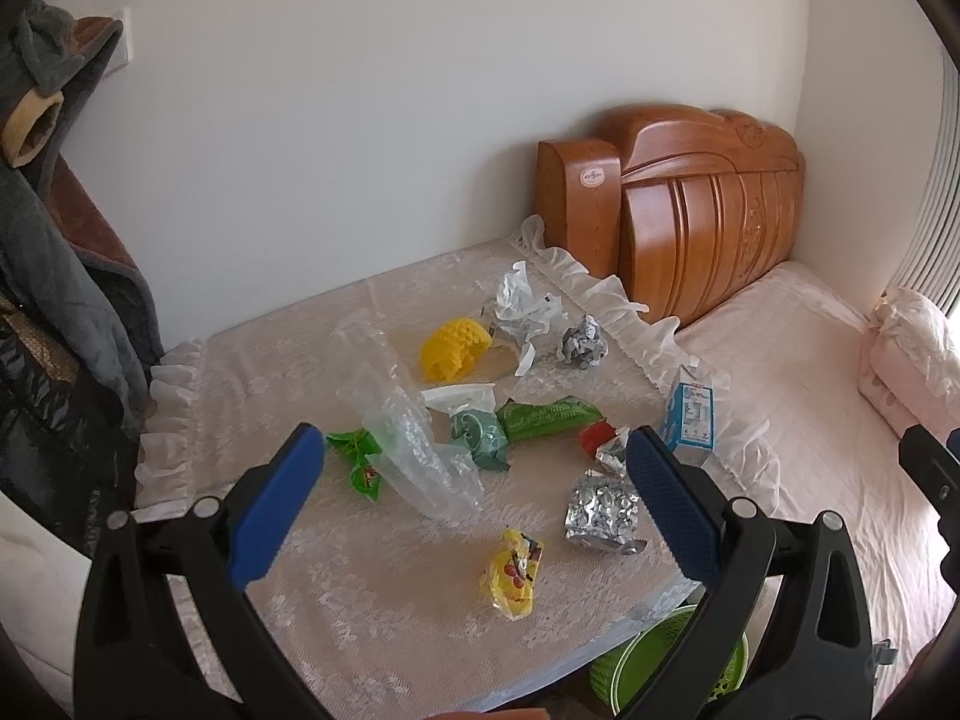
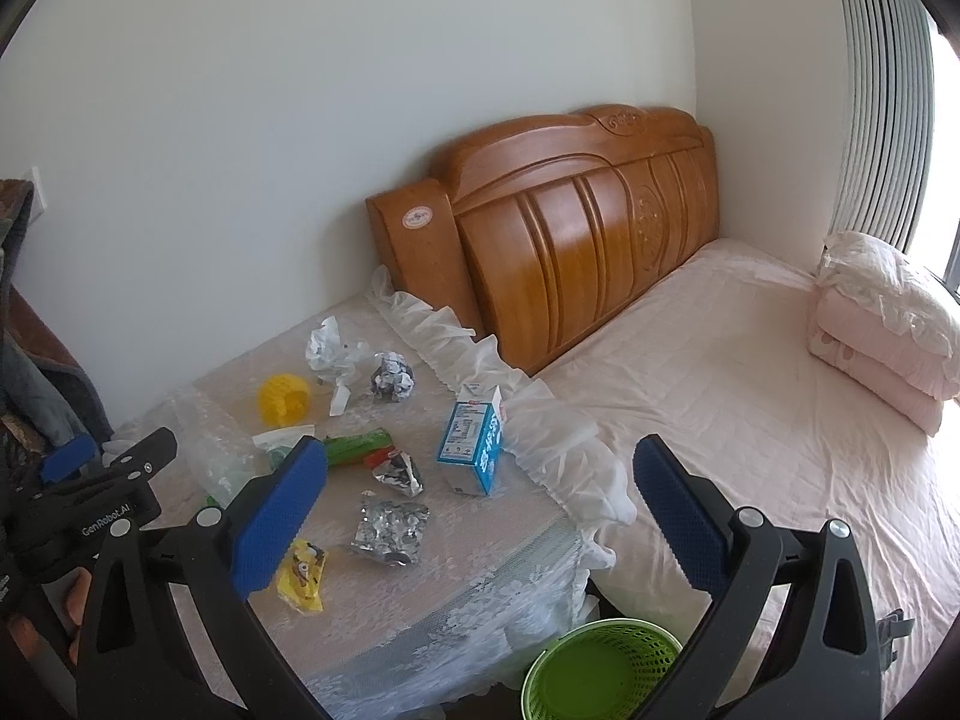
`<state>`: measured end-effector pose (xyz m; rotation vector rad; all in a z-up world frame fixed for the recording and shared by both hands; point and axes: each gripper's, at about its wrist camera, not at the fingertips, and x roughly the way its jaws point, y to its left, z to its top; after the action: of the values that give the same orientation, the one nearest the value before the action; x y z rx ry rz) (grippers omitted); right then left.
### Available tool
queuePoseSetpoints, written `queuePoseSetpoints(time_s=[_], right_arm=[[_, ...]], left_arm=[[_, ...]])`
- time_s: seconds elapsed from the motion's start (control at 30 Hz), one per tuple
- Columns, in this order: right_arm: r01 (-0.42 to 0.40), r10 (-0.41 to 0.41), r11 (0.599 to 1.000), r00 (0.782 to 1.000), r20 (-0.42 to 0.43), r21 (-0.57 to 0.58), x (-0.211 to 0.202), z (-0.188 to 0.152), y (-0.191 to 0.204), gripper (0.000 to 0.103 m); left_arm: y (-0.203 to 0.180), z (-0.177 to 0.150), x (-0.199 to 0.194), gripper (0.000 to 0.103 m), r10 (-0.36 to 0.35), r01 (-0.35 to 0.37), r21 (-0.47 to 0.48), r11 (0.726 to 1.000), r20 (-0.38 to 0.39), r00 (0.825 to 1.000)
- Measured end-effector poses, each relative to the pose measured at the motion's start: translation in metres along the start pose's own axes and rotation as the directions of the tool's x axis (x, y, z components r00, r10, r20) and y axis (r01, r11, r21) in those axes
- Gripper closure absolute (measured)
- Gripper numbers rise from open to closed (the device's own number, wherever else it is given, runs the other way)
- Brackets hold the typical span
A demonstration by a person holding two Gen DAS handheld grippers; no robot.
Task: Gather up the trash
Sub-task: 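Grasp the clear plastic bag with the left tool while the right tool grasps the yellow wrapper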
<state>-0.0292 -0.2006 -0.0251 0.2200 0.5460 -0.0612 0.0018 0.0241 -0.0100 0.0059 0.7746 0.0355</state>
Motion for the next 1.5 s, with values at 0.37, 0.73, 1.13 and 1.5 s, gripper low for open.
queuePoseSetpoints(time_s=[0.37, 0.73, 1.13, 1.5], right_arm=[[-0.039, 0.038, 0.999, 0.999, -0.029, -0.027, 0.009, -0.006, 0.016, 0.002], [-0.106, 0.095, 0.993, 0.982, -0.163, -0.057, 0.068, -0.051, 0.031, 0.002], [-0.258, 0.223, 0.962, 0.932, -0.285, -0.092, 0.109, -0.112, 0.079, 0.002], [-0.222, 0.166, 0.966, 0.925, -0.341, -0.132, 0.165, -0.150, 0.158, 0.026]], left_arm=[[0.020, -0.012, 0.010, 0.006, 0.044, -0.044, -0.009, 0.999, -0.041, 0.998], [0.065, -0.070, 0.062, 0.006, -0.040, 0.042, 0.004, 0.999, -0.209, 0.977], [0.100, -0.104, 0.090, 0.010, -0.043, 0.045, -0.001, 0.999, -0.305, 0.952], [0.097, -0.012, 0.117, 0.010, -0.143, 0.148, 0.009, 0.989, -0.200, 0.969]])
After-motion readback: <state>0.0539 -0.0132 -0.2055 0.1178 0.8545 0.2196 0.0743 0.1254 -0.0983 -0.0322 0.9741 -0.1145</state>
